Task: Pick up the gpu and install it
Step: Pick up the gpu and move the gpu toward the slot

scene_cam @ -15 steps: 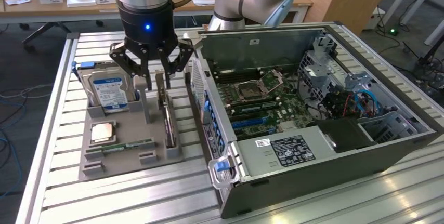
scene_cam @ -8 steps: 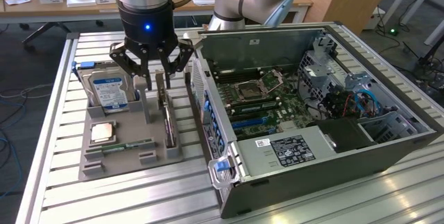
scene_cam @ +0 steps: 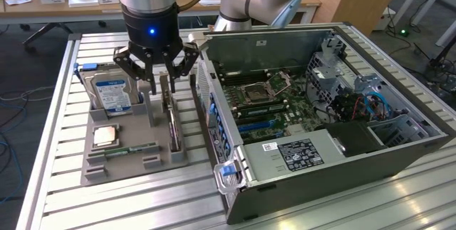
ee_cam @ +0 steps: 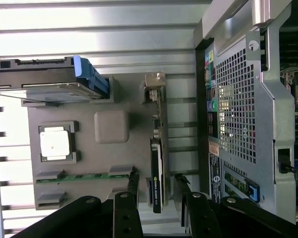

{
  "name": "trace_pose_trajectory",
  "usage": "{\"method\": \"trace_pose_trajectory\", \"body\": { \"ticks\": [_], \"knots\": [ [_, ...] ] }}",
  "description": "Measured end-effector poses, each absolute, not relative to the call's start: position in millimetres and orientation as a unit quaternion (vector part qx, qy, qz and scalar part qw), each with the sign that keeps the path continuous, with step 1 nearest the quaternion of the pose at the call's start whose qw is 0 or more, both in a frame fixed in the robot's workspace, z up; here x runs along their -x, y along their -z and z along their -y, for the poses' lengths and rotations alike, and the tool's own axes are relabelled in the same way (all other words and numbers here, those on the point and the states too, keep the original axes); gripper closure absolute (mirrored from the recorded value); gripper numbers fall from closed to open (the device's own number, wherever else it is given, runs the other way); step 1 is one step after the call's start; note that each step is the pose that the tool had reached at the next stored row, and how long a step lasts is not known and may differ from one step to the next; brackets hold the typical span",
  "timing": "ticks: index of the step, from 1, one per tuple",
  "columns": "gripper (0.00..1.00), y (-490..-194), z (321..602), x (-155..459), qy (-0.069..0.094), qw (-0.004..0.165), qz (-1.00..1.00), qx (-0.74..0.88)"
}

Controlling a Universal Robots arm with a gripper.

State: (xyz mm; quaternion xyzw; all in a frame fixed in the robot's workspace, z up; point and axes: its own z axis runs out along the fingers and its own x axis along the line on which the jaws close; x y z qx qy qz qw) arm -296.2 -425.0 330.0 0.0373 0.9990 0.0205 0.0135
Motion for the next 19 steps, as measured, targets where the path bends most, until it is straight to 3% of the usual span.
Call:
{"method": "trace_pose_trajectory", "body": {
  "ticks": [19],
  "knots": [
    [0.58,-325.7,425.0,296.2,-0.020,0.013,-0.999,-0.037]
  ]
}}
